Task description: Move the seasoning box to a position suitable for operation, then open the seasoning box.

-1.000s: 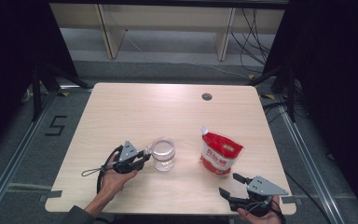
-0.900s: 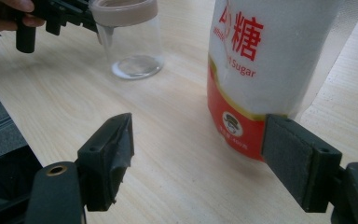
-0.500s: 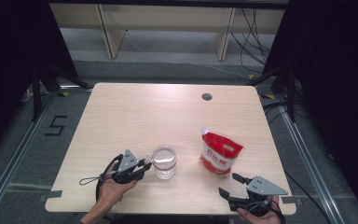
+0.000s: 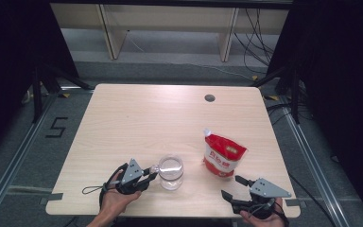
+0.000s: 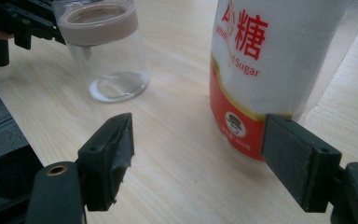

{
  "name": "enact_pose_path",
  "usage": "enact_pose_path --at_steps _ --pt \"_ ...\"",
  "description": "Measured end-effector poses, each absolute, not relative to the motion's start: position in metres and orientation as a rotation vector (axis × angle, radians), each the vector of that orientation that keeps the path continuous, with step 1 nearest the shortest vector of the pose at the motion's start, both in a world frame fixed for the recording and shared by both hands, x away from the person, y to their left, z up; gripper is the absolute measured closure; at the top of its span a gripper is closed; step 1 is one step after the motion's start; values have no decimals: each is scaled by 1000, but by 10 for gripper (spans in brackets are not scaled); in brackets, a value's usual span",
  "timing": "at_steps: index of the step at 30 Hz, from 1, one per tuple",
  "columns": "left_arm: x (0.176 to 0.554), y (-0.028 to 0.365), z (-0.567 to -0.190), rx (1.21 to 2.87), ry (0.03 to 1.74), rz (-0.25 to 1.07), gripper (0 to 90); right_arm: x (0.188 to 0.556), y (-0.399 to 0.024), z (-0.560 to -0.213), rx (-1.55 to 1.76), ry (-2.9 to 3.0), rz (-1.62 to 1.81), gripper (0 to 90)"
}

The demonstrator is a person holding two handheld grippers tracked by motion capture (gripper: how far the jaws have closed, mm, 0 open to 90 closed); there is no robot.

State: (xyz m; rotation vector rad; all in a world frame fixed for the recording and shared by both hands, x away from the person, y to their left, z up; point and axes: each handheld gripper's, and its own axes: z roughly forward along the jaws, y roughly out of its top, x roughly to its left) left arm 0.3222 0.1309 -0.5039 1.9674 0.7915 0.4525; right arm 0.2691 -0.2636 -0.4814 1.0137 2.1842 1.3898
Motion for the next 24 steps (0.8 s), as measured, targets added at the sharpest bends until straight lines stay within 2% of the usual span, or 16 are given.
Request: enact_pose_path --at_steps 11,12,15,16,20,24 --pt "318 129 -504 1987 737 431 748 270 -264 -482 982 2188 1380 267" --pt "317 129 -504 1963 769 396 742 269 -263 -482 999 2195 1383 267" --pt "317 134 -502 1944 768 408 664 269 -262 -482 1010 2190 1399 267" --pt "317 135 -501 1943 780 407 602 269 -262 -482 1010 2195 1392 267" --pt "314 145 -493 1960 803 406 463 270 -262 -482 988 2204 1397 267" --pt "307 152 -487 1955 803 401 423 268 -261 -481 1011 2221 1396 267"
